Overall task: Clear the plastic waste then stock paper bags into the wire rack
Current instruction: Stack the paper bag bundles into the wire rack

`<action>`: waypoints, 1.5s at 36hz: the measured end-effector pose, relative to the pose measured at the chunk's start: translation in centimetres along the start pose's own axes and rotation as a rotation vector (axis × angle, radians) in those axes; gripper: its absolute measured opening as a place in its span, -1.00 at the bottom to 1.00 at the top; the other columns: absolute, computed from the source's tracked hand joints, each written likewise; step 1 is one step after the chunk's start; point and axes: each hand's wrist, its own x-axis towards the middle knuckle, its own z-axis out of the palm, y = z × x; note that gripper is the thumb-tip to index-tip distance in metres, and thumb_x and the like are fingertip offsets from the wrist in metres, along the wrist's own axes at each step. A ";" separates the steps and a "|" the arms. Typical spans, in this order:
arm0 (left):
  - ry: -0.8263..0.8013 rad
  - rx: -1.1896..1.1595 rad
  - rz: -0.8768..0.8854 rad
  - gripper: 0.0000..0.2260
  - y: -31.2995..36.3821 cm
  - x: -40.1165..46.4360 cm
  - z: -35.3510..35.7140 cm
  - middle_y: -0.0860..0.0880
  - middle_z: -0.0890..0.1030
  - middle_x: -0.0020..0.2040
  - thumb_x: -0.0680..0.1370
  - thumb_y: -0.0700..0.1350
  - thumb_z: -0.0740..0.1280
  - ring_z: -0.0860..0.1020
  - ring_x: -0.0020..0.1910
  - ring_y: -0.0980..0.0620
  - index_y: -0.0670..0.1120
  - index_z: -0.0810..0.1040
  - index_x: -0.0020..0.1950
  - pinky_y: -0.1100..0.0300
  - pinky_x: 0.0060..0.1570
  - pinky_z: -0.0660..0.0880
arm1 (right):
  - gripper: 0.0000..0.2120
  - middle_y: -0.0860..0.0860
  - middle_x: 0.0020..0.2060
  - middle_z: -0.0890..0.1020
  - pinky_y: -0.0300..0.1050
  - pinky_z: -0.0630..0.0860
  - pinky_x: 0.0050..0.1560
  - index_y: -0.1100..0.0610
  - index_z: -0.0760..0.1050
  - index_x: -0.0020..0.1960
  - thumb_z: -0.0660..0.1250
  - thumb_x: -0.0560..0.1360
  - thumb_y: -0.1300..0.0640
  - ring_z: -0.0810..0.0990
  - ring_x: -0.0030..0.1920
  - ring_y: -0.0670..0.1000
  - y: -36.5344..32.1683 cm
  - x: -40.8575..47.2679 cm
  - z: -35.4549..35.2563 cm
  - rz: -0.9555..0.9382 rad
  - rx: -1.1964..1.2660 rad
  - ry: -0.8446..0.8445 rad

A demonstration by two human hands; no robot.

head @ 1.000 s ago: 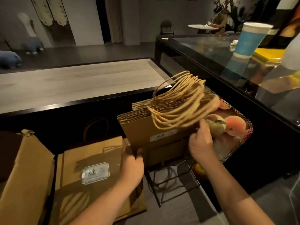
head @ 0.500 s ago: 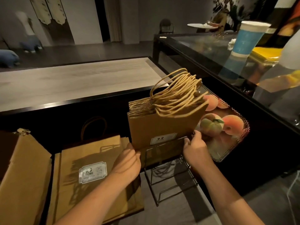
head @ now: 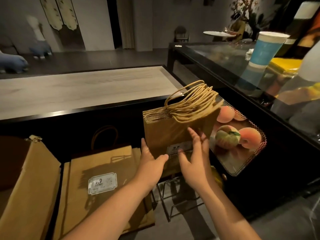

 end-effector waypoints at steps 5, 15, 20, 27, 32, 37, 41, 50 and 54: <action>-0.014 0.022 -0.029 -0.23 -0.3 -0.4 -0.8 0.17 0.27 0.42 0.57 -0.13 0.33 0.25 0.35 0.19 0.14 -0.14 0.57 0.26 0.27 0.16 | -0.44 -0.02 0.43 0.20 -0.35 0.05 0.36 -0.03 0.26 0.46 0.36 0.53 0.18 0.13 0.44 -0.16 -0.3 -0.8 0.4 0.028 0.017 0.014; 0.223 0.122 -0.033 -0.44 -3.1 -4.1 -7.4 0.06 0.32 0.44 0.61 -0.15 0.26 0.32 0.30 0.12 0.10 0.13 0.55 0.24 0.15 0.29 | -0.70 -0.24 0.05 0.52 -0.44 0.49 -0.03 -0.22 0.37 0.13 0.30 0.58 0.17 0.52 0.04 -0.33 -5.3 -4.0 3.4 0.152 0.369 -0.383; 0.441 0.238 -0.148 -0.45 -5.7 -5.0 -12.6 -0.05 0.39 0.42 0.59 -0.11 0.30 0.43 0.28 -0.08 0.18 0.17 0.51 -0.01 0.19 0.42 | -0.71 -0.12 0.17 0.52 -0.43 0.42 -0.04 -0.06 0.37 0.25 0.29 0.57 0.17 0.54 0.12 -0.16 -6.3 -4.5 9.4 0.331 0.372 -0.523; 0.519 0.309 -0.428 -0.21 -9.3 -6.1 -16.8 -0.05 0.09 0.58 0.52 -0.02 0.38 0.10 0.53 -0.11 0.02 -0.06 0.59 -0.08 0.48 0.14 | -0.25 0.07 0.50 0.23 0.02 0.29 0.45 0.11 0.09 0.55 0.36 0.51 -0.11 0.24 0.48 0.16 -6.2 -5.7 13.6 0.457 0.012 -0.643; 0.493 0.274 -0.453 -0.23 -9.7 -6.7 -17.3 -0.06 0.14 0.56 0.52 -0.10 0.40 0.23 0.48 -0.09 -0.03 0.00 0.59 0.14 0.28 0.34 | -0.33 0.13 0.39 0.39 0.11 0.38 0.38 0.12 0.22 0.48 0.38 0.50 -0.11 0.38 0.37 0.20 -6.0 -6.0 14.8 0.523 -0.005 -0.530; 0.519 0.239 -0.430 -0.34 -9.3 -6.7 -17.4 -0.08 0.28 0.50 0.53 -0.11 0.36 0.30 0.43 -0.12 -0.06 0.12 0.55 0.05 0.35 0.31 | -0.47 0.15 0.26 0.50 0.10 0.48 0.26 0.14 0.29 0.40 0.36 0.52 -0.01 0.49 0.24 0.18 -6.1 -5.7 14.8 0.579 0.089 -0.530; 0.519 0.224 -0.422 -0.41 -9.1 -6.9 -17.5 -0.08 0.35 0.44 0.53 -0.10 0.35 0.35 0.38 -0.13 -0.06 0.20 0.51 0.11 0.25 0.32 | -0.44 0.15 0.18 0.55 0.13 0.52 0.21 0.16 0.26 0.43 0.38 0.53 0.03 0.55 0.15 0.16 -6.0 -5.9 14.9 0.639 0.283 -0.535; 0.492 0.305 -0.412 -0.31 -9.3 -7.6 -17.4 -0.06 0.29 0.47 0.48 0.09 0.38 0.31 0.40 -0.12 0.02 0.15 0.52 -0.08 0.34 0.34 | -0.83 0.25 -0.06 0.67 0.31 0.56 0.13 0.20 0.52 0.13 0.34 0.54 0.25 0.64 0.00 0.29 -5.5 -5.2 14.0 0.775 0.493 -0.548; 0.491 0.265 -0.385 -0.26 -8.5 -8.5 -17.1 -0.07 0.19 0.48 0.47 0.10 0.39 0.24 0.43 -0.12 0.03 0.07 0.53 -0.09 0.36 0.32 | -0.84 0.26 -0.07 0.69 0.23 0.60 0.05 0.21 0.52 0.12 0.32 0.55 0.30 0.66 -0.01 0.30 -5.9 -5.2 12.1 0.778 0.589 -0.575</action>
